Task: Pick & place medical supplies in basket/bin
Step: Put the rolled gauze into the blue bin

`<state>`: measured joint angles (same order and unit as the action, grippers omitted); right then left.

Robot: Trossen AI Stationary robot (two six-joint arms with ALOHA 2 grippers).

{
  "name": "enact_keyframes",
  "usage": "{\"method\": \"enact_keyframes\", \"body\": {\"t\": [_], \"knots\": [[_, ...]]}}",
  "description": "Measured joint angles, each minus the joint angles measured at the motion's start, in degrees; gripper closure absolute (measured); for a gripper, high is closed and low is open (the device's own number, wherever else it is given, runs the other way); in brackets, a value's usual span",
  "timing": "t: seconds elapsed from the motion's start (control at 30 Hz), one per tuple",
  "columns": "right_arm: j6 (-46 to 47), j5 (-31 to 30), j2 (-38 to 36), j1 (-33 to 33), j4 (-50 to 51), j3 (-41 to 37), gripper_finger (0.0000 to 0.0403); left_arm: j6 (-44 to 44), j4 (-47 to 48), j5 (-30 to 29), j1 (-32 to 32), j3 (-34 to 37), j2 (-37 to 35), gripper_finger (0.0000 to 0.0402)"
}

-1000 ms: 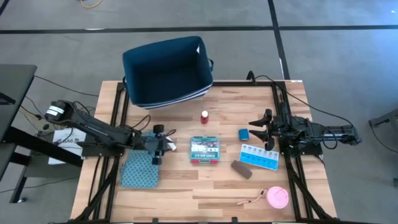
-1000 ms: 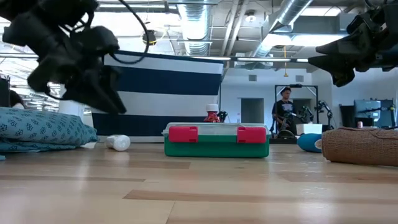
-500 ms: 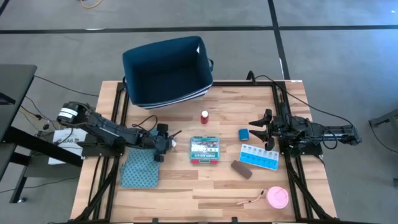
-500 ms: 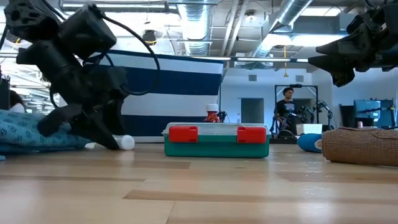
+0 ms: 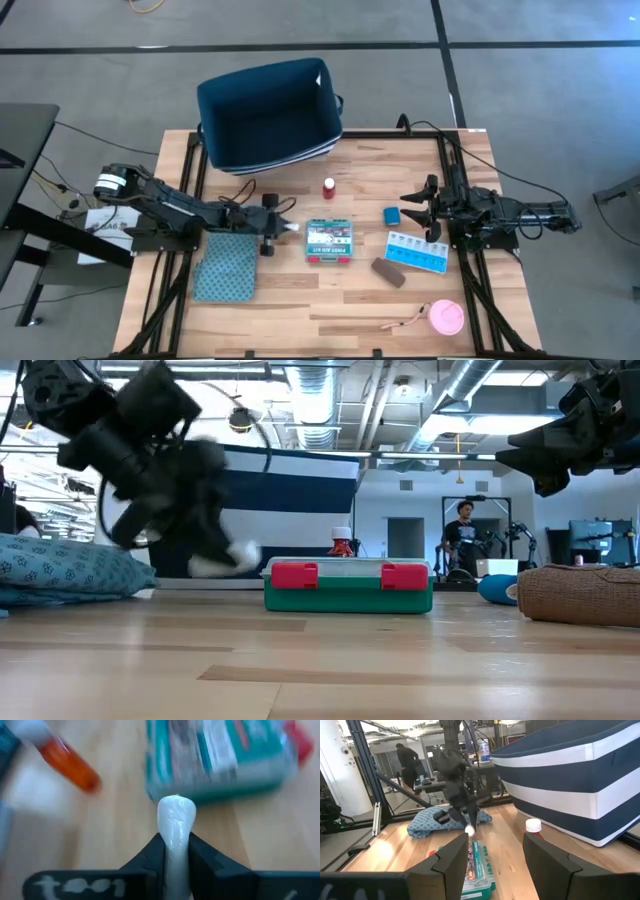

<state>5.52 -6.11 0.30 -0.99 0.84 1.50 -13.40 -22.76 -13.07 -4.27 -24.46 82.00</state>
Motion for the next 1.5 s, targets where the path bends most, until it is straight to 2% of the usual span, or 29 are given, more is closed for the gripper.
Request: {"method": "enact_keyframes", "body": {"t": [0.1, 0.17, 0.3, 0.43, 0.53, 0.67, 0.77, 0.8, 0.9, 0.97, 1.03, 1.13, 1.3, 1.5], "knots": [[-0.04, -0.11, 0.01, 0.00, -0.02, 0.00, 0.0219, -4.21, -4.53, -3.59, -0.04, -2.81, -1.93, 0.0360], [-0.08, -0.15, -0.01, 0.00, 0.00, 0.00, 0.0219, -8.15, -7.76, -8.13, -0.06, -5.77, -3.67, 0.0348], [-0.12, -0.15, 0.01, 0.00, -0.02, 0.00, 0.0219, -19.67, -10.12, -22.77, 0.18, -14.11, -5.89, 0.0328], [-0.11, -0.15, 0.00, 0.00, 0.00, 0.00, 0.0219, -30.98, -9.96, -35.93, 2.60, -23.88, -6.69, 0.0326], [-0.11, -0.16, 0.01, 0.00, 0.00, 0.00, 0.0219, -31.52, -6.21, -42.44, 6.25, -30.77, -6.69, 0.0332], [-0.04, -0.15, 0.00, 0.00, 0.00, 0.00, 0.0219, -27.53, 7.46, -46.43, 13.72, -37.46, -6.73, 0.0337], [-0.04, -0.17, 0.01, 0.00, 0.00, 0.00, 0.0219, -17.75, 20.58, -43.49, 20.18, -40.02, -6.73, 0.0335], [-0.07, -0.15, 0.00, 0.00, 0.01, 0.00, 0.0219, -14.06, 24.90, -40.23, 22.23, -40.21, -6.73, 0.0334], [-0.15, -0.17, 0.01, 0.00, 0.00, 0.00, 0.0219, -5.43, 34.66, -25.34, 28.01, -40.18, -6.51, 0.0331], [-1.42, -0.17, 0.01, 0.00, 0.00, 0.00, 0.0219, -2.50, 36.50, -16.23, 30.97, -40.20, -5.88, 0.0330], [-2.38, -0.20, 0.01, 0.00, -0.11, 0.00, 0.0219, -0.51, 37.05, -10.68, 33.48, -39.91, -5.73, 0.0329], [0.36, 0.10, 0.00, -0.08, -0.65, -0.08, 0.0219, 0.10, 34.93, -8.44, 35.36, -39.81, -5.30, 0.0329], [1.98, 0.63, 0.01, -0.94, -2.18, -0.13, 0.0219, -0.39, 37.19, -7.65, 38.15, -39.79, -3.76, 0.0323], [3.92, 0.20, 0.01, -1.63, -6.55, -0.13, 0.0219, -0.87, 39.77, -3.69, 39.95, -39.74, 0.12, 0.0281]]}}
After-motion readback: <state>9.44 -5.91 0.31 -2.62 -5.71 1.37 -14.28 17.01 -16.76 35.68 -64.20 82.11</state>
